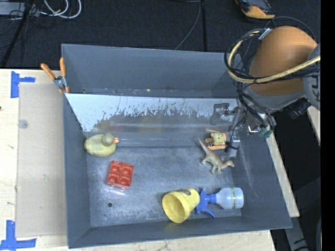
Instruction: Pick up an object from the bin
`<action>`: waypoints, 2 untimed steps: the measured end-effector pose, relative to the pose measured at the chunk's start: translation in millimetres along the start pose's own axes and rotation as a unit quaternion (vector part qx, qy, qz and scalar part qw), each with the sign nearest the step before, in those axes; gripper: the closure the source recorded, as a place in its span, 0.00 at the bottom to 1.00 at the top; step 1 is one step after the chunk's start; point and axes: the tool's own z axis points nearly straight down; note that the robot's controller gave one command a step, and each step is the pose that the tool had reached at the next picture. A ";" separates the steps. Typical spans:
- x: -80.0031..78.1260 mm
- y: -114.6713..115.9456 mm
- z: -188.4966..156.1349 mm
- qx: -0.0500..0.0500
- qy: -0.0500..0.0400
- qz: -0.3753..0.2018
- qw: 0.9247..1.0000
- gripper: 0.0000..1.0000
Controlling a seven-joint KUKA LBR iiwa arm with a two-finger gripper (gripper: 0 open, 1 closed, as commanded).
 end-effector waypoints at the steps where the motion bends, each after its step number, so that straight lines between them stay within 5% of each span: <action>1: -1.3 0.2 -4.9 0.000 -0.004 -0.001 1.000 0.00; 2: 22.6 -22.3 60.2 0.000 -0.004 -0.043 0.999 0.00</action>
Offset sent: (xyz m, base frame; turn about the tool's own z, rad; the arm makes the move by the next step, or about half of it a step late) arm -0.0633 -0.0590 -0.1648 -0.2123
